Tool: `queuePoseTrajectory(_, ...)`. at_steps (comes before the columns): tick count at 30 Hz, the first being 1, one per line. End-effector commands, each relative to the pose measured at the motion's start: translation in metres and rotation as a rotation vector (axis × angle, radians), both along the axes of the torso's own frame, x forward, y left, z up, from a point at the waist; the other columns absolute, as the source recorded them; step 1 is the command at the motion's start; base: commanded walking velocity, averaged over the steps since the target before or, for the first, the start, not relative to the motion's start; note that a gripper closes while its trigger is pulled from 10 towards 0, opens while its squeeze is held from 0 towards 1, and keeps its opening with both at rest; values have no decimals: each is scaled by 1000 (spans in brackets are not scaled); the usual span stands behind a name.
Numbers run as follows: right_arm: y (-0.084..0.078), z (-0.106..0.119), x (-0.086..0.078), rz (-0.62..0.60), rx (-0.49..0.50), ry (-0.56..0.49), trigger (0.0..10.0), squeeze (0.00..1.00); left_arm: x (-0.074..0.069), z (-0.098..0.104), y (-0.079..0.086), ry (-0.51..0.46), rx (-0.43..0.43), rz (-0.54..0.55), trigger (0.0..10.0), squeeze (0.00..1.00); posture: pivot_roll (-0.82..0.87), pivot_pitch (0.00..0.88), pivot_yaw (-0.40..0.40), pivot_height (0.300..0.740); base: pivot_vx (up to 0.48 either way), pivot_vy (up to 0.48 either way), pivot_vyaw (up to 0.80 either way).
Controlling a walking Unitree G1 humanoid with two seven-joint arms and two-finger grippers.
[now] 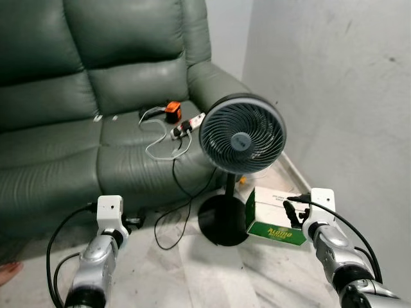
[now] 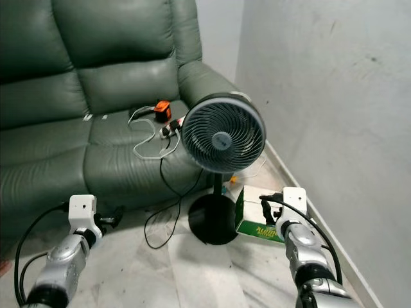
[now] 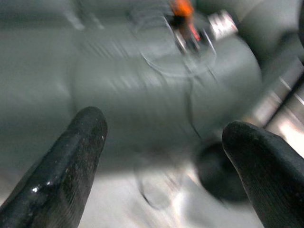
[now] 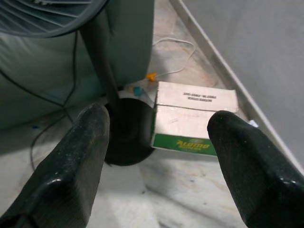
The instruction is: Hang keys on a hook
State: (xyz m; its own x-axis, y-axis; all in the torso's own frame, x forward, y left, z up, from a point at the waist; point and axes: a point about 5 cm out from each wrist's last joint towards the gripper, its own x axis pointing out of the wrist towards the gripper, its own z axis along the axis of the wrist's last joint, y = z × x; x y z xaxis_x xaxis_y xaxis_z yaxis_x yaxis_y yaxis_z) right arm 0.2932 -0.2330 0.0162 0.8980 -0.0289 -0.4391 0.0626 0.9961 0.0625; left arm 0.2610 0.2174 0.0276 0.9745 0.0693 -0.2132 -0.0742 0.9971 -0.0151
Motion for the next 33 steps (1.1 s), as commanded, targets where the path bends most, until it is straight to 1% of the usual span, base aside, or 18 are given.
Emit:
queuePoseTrajectory(1, 0, 7, -2, 4, 37, -36, 10000, 0, 1, 21, 3, -49, 31, -10, 10000, 0, 71, 64, 3, 740, 0, 0, 0)
queuePoseTrajectory(2, 0, 7, -2, 4, 37, -36, 10000, 0, 1, 21, 3, -49, 31, -10, 10000, 0, 71, 64, 3, 740, 0, 0, 0)
queuePoseTrajectory(3, 5, 14, -8, 25, 40, -62, 10000, 0, -5, 28, 0, -70, 40, -41, 10000, 0, 73, 67, 1, 740, 0, 0, 0)
queuePoseTrajectory(6, 13, 30, -16, 78, 23, -120, 10000, 0, -16, 39, -3, -96, 58, -80, 10000, 0, 77, 72, 2, 740, 0, 0, 0)
queuePoseTrajectory(10, 12, 46, -29, 100, 7, -142, 10000, 0, -33, 52, -5, -89, 47, -82, 10000, 0, 83, 82, 14, 740, 0, 0, 0)
queuePoseTrajectory(11, 12, 51, -36, 112, 14, -135, 10000, 0, -40, 57, -9, -82, 28, -78, 10000, 0, 82, 91, 24, 740, 0, 0, 0)
queuePoseTrajectory(13, 14, 55, -42, 127, 32, -139, 10000, 0, -46, 58, -14, -63, 13, -80, 10000, 0, 81, 93, 27, 740, 0, 0, 0)
queuePoseTrajectory(14, 15, 59, -46, 133, 4, -169, 10000, 0, -48, 59, -17, -54, 19, -89, 10000, 0, 81, 93, 27, 740, 0, 0, 0)
queuePoseTrajectory(15, 17, 61, -50, 141, -3, -169, 10000, 0, -50, 59, -21, -45, 31, -108, 10000, 0, 81, 93, 27, 740, 0, 0, 0)
queuePoseTrajectory(18, 24, 65, -61, 191, 55, -105, 10000, 0, -54, 62, -30, -39, 52, -193, 10000, 0, 69, 105, 34, 740, 0, 0, 0)
queuePoseTrajectory(20, 27, 73, -61, 205, 43, -129, 10000, 0, -56, 64, -30, -44, 45, -190, 10000, 0, 63, 102, 30, 740, 0, 0, 0)
queuePoseTrajectory(21, 28, 80, -57, 204, 35, -170, 10000, 0, -57, 64, -30, -31, 17, -164, 10000, 0, 63, 102, 30, 740, 0, 0, 0)
queuePoseTrajectory(22, 28, 80, -57, 204, 35, -170, 10000, 0, -57, 64, -30, -31, 17, -164, 10000, 0, 63, 102, 30, 740, 0, 0, 0)
queuePoseTrajectory(24, 28, 84, -50, 111, 50, -202, 10000, 0, -60, 61, -37, -10, -34, -150, 10000, 0, 62, 97, 29, 740, 0, 0, 0)
queuePoseTrajectory(26, 27, 83, -48, 39, 95, -205, 10000, 0, -63, 60, -44, -3, -36, -170, 10000, 0, 67, 96, 28, 740, 0, 0, 0)
queuePoseTrajectory(28, 32, 83, -48, 1, 89, -215, 10000, 0, -63, 60, -46, 3, -20, -175, 10000, 0, 70, 93, 28, 740, 0, 0, 0)
queuePoseTrajectory(30, 35, 80, -49, -19, 114, -201, 10000, 0, -62, 61, -44, -1, -28, -153, 10000, 0, 74, 90, 28, 740, 0, 0, 0)
queuePoseTrajectory(33, 46, 76, -53, 9, 111, -150, 10000, 0, -60, 64, -43, 3, -30, -147, 10000, 0, 74, 88, 29, 740, 0, 0, 0)
